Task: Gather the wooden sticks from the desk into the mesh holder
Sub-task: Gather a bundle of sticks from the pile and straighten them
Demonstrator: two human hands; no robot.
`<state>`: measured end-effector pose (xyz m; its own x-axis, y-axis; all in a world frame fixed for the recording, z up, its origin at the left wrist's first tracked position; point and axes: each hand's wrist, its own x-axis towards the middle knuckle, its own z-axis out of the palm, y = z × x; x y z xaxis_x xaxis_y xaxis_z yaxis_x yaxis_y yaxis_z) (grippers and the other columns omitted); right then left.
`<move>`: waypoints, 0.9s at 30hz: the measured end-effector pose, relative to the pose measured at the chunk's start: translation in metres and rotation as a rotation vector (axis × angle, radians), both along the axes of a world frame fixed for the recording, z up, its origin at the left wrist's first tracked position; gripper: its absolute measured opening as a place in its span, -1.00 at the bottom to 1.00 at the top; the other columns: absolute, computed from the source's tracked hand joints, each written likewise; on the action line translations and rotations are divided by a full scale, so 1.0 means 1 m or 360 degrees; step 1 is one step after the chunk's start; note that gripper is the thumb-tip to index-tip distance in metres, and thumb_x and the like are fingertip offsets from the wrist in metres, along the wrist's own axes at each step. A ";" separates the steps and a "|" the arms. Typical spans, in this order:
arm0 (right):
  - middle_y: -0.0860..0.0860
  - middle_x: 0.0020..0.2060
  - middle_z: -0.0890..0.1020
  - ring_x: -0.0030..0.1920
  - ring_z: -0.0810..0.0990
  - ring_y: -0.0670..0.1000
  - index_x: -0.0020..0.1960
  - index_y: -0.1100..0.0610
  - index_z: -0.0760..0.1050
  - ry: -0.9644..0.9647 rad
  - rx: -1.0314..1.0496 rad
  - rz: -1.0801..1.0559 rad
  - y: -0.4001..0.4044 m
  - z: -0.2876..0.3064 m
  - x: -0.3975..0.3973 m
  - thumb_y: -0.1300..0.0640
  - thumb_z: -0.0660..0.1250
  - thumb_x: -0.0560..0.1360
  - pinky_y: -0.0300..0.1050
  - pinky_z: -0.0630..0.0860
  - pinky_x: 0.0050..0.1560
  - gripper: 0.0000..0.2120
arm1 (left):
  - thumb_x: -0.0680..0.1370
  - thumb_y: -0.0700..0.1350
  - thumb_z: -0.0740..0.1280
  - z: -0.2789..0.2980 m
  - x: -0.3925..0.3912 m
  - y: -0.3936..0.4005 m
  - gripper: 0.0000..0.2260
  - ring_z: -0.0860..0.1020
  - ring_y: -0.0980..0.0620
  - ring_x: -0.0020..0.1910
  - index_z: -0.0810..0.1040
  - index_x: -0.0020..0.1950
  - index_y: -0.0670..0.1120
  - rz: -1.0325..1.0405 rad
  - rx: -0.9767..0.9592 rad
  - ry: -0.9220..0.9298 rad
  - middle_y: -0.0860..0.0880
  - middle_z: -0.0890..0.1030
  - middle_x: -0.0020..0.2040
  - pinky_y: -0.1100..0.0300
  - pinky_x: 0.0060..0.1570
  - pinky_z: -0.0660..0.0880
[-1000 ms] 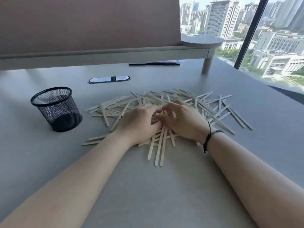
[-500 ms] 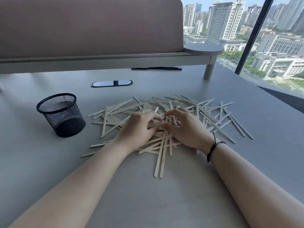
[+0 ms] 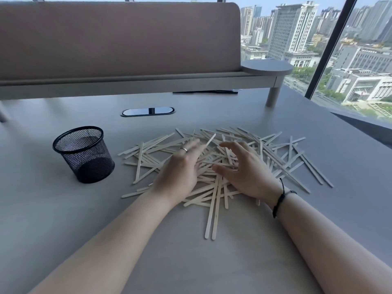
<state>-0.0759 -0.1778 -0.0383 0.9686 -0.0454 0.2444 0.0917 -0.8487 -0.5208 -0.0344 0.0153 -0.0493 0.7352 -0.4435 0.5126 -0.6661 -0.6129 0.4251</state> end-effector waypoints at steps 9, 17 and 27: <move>0.05 0.32 0.46 0.38 0.38 0.14 0.40 -0.11 0.34 -0.0032 -0.0213 -0.0521 -0.011 -0.001 0.005 -0.45 0.24 0.41 0.09 0.29 0.39 -0.32 | 0.52 -0.02 0.37 0.011 -0.013 0.003 -0.60 0.65 -0.13 0.07 0.58 0.37 0.02 0.0239 0.0284 -0.0121 -0.01 0.72 0.09 0.02 0.04 0.53; 0.09 0.44 0.36 0.50 0.23 0.16 0.48 -0.04 0.22 0.0216 -0.0207 -0.0564 -0.016 -0.009 0.010 -0.61 0.07 0.30 0.15 0.13 0.50 -0.07 | 0.15 0.75 -0.02 0.015 -0.046 0.003 0.18 -0.12 -0.11 0.65 -0.12 0.65 0.18 0.0373 0.0849 0.0509 -0.02 -0.05 0.68 -0.22 0.57 -0.11; 0.03 0.38 0.41 0.41 0.35 0.12 0.45 -0.09 0.27 0.0160 -0.0066 -0.0373 -0.006 -0.003 0.003 -0.44 0.31 0.38 0.06 0.25 0.42 -0.23 | 0.54 0.28 0.34 0.017 -0.033 0.042 -0.34 0.20 0.11 0.59 0.24 0.60 0.16 0.0115 0.0526 0.0704 0.15 0.09 0.65 0.20 0.51 0.13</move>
